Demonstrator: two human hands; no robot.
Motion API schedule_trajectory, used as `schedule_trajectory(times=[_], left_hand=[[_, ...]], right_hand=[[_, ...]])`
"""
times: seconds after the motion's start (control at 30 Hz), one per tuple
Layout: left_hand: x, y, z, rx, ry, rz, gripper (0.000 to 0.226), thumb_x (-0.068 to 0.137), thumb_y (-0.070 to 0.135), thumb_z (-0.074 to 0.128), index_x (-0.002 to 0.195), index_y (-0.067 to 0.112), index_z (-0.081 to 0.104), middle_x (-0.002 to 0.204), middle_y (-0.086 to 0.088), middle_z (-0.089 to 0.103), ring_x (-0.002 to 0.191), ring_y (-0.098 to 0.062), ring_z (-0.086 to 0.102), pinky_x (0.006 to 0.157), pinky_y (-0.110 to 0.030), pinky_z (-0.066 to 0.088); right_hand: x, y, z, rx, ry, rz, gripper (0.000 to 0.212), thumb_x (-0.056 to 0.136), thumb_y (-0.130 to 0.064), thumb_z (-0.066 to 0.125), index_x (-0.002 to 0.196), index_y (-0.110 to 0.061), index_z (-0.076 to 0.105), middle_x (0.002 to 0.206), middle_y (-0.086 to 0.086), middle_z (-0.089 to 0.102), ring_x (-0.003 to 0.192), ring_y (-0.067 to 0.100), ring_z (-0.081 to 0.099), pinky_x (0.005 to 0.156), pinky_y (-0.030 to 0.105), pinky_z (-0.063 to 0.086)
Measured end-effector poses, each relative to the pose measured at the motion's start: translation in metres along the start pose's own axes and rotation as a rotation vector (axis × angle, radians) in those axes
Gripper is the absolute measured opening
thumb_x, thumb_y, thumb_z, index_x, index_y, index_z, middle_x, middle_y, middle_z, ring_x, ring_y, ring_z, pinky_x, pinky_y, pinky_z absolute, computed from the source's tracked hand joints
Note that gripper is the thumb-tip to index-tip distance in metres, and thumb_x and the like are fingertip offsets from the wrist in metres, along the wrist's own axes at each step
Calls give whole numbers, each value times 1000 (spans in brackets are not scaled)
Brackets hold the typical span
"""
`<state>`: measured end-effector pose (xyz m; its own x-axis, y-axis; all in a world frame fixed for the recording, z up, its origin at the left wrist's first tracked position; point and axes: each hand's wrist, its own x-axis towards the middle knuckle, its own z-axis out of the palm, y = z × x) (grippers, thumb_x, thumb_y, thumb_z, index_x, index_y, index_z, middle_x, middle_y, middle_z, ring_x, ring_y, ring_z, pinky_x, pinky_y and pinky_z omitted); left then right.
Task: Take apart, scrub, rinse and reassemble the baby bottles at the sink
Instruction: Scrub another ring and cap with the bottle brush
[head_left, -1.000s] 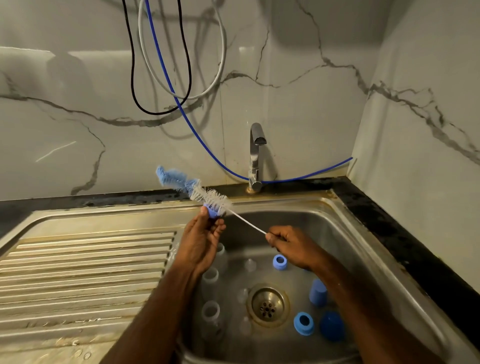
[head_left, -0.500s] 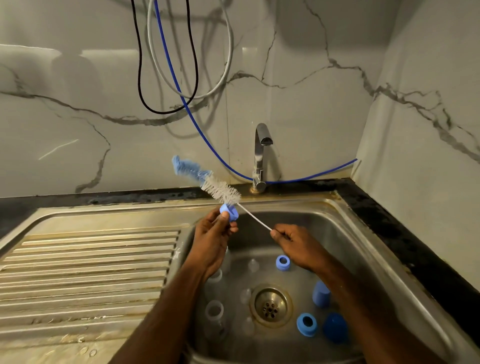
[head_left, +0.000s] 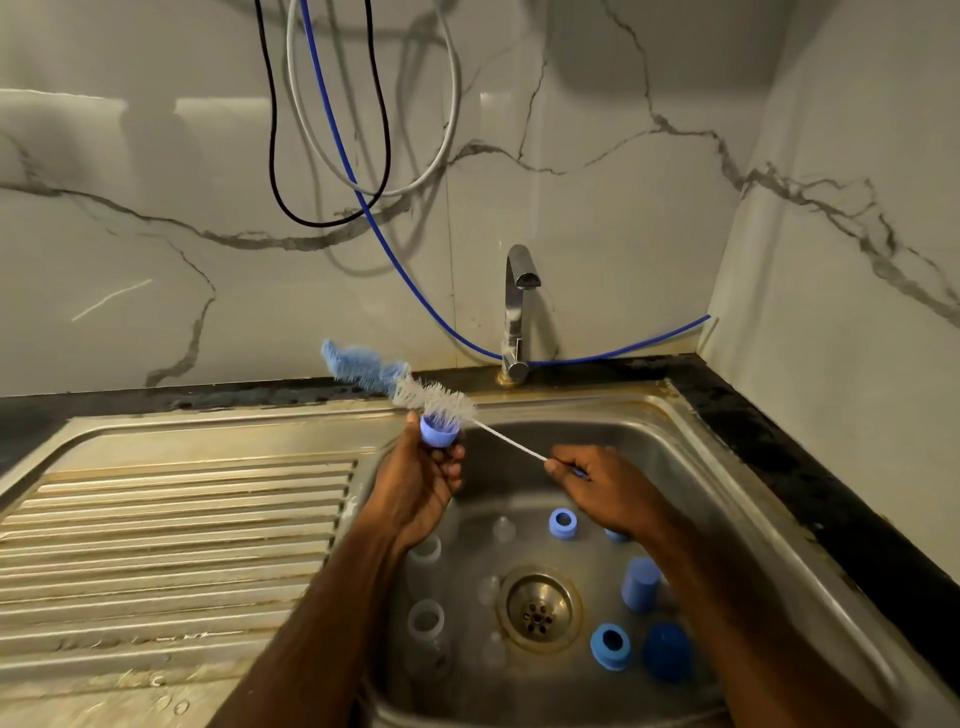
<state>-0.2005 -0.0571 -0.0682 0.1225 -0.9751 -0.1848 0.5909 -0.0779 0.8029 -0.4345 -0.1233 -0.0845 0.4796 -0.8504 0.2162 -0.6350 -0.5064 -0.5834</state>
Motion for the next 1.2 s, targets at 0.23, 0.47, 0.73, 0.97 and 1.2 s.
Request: schedule_trajectory(times=[0.23, 0.47, 0.73, 0.97, 1.2], left_hand=[[-2, 1, 2, -55, -9, -7, 51, 108, 47, 30, 103, 7, 61, 74, -6, 53, 61, -12, 43, 56, -24, 41], [0, 6, 0, -100, 25, 14, 52, 108, 47, 33, 112, 5, 62, 75, -7, 60, 59, -10, 54, 57, -22, 47], [-2, 1, 0, 28, -9, -55, 49, 107, 44, 31, 100, 7, 62, 68, -4, 49, 59, -13, 40, 56, -25, 36], [5, 4, -14, -182, 29, 115, 31, 103, 22, 49, 127, 5, 60, 115, -17, 69, 91, -19, 69, 76, -26, 58], [6, -5, -10, 49, 19, 353, 58, 83, 3, 63, 139, 4, 50, 127, -16, 66, 106, -26, 66, 79, -28, 60]], right_hand=[[2, 7, -2, 22, -77, -14, 33, 99, -40, 52, 74, -19, 54, 65, 1, 54, 58, 6, 49, 63, 38, 45], [3, 4, -2, 34, -49, 18, 34, 101, -38, 52, 68, -29, 53, 63, -4, 54, 59, 6, 49, 62, 31, 43], [2, -7, 4, -35, -37, -5, 32, 100, -42, 50, 71, -27, 50, 64, -1, 54, 62, 13, 52, 63, 37, 45], [2, -1, -2, 11, -37, 63, 37, 99, -39, 52, 68, -20, 50, 60, -3, 53, 55, 9, 49, 60, 34, 42], [2, -6, 9, 116, -139, 109, 39, 101, -34, 51, 65, -19, 51, 58, -5, 52, 59, 10, 50, 65, 37, 47]])
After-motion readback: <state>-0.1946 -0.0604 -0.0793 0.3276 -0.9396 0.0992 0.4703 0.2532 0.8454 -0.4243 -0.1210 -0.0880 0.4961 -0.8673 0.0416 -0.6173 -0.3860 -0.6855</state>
